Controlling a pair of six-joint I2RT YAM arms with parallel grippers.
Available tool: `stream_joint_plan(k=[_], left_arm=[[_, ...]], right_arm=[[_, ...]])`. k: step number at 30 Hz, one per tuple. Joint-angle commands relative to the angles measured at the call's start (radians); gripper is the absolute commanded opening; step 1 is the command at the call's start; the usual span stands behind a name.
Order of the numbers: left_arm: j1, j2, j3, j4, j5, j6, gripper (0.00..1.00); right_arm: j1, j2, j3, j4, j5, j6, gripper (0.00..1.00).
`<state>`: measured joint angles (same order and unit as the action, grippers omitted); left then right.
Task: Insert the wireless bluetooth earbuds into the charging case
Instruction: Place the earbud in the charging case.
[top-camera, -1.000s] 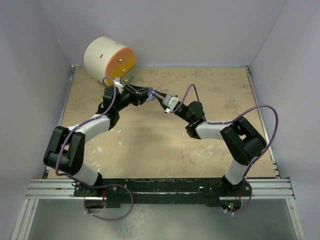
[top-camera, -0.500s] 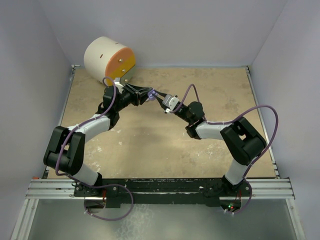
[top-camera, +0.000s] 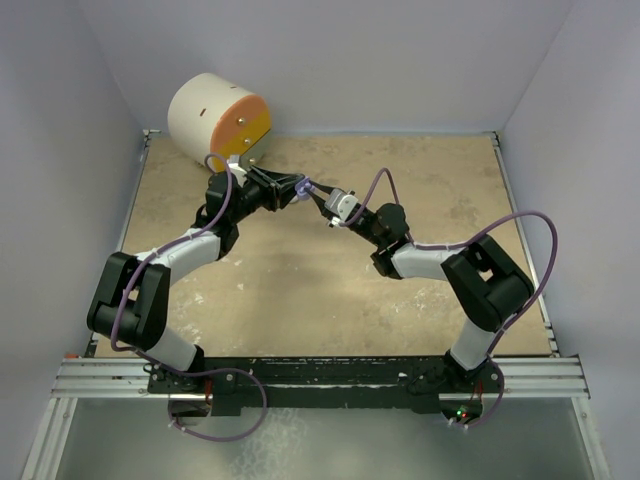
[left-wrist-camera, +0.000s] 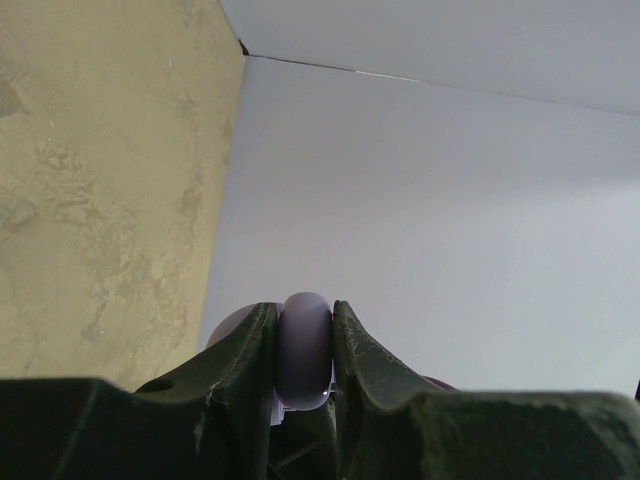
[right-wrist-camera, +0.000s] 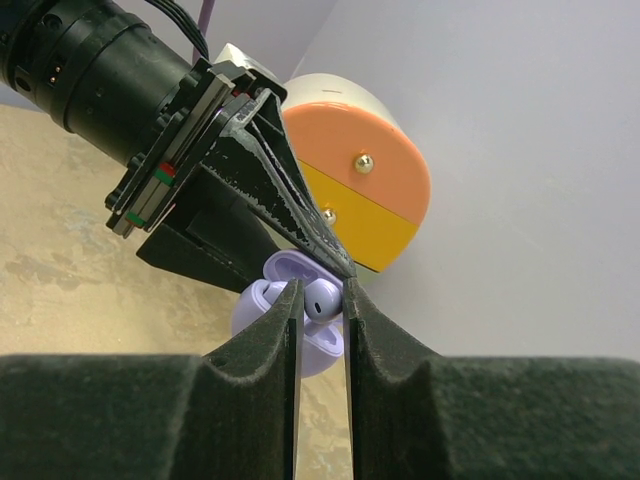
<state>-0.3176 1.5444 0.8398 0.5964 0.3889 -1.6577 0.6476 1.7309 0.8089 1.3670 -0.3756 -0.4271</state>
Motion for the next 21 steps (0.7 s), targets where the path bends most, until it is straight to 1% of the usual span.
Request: stream_joint_plan(k=[1,8,17,21], left_arm=[[-0.001,0.0,0.024,0.08,-0.024,0.003,0.0],[0.0,0.002,0.022,0.084,-0.024,0.0,0.0],[-0.001,-0.007,0.012,0.083,-0.022,-0.001,0.0],[0.0,-0.011,0.004,0.075,-0.023,0.007,0.0]], right_arm=[[0.014,-0.05,-0.006,0.034,0.001,0.022,0.22],[0.014,-0.046,-0.003,0.032,0.0,0.025,0.26],[0.014,-0.037,0.004,0.043,0.013,0.043,0.27],[0.014,-0.063,-0.033,0.151,0.038,0.1,0.31]])
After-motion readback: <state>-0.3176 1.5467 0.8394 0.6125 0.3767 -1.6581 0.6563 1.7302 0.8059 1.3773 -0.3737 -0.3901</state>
